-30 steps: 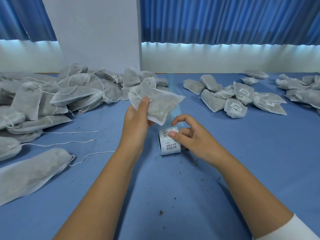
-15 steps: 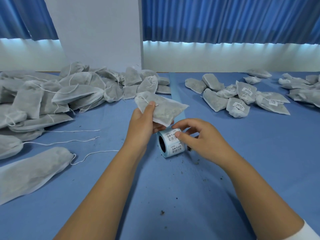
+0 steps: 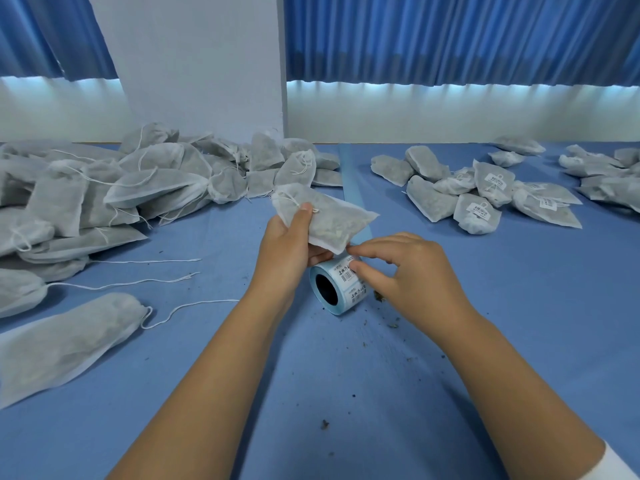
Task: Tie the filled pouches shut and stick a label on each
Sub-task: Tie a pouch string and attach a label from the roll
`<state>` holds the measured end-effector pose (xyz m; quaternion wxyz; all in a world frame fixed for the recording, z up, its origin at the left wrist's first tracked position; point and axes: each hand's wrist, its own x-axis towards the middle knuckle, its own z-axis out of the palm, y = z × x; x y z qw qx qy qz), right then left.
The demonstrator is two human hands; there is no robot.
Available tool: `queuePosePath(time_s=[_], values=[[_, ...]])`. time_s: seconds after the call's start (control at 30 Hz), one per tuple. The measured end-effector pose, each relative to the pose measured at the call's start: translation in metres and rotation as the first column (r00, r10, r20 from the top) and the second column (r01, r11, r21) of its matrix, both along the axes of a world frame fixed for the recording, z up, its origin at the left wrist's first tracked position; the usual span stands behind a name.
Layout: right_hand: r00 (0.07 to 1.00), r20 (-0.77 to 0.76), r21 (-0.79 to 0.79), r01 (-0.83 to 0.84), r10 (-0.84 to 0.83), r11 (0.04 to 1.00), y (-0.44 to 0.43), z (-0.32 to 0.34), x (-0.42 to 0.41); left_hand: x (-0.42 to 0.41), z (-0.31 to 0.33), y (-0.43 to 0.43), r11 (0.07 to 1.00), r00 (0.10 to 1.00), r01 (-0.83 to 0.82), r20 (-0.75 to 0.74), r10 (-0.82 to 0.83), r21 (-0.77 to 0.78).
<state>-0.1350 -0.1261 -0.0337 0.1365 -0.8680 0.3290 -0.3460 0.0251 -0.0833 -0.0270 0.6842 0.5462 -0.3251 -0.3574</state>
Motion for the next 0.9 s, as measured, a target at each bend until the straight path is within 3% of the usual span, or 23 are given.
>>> queuePosePath(time_s=[0.3, 0.47, 0.6, 0.7, 0.8, 0.9], values=[[0.998, 0.064, -0.003, -0.021, 0.021, 1.0, 0.0, -0.003, 0.002, 0.002, -0.003, -0.002, 1.0, 1.0, -0.001, 0.004, 0.001, 0.013], [0.988, 0.117, 0.264, -0.129, 0.101, 0.956, 0.002, -0.001, 0.001, 0.004, -0.004, -0.002, 0.999, 0.999, -0.037, 0.019, 0.036, 0.025], [0.963, 0.256, 0.377, -0.178, 0.082, 0.909, 0.002, 0.004, -0.002, 0.004, -0.003, -0.001, 0.999, 0.999, -0.033, -0.014, 0.033, 0.033], [0.908, 0.412, 0.438, -0.268, 0.074, 0.858, 0.0, 0.011, -0.005, 0.004, -0.002, 0.0, 0.999, 0.999, -0.028, -0.029, 0.029, 0.034], [0.788, 0.615, 0.46, -0.342, -0.017, 0.82, -0.006, 0.019, -0.011, 0.007, -0.001, 0.002, 0.997, 0.997, -0.076, -0.028, 0.076, -0.003], [0.727, 0.685, 0.433, -0.349, -0.052, 0.831, -0.011, 0.02, -0.013, 0.012, 0.002, 0.005, 0.992, 0.995, -0.089, -0.041, 0.086, -0.091]])
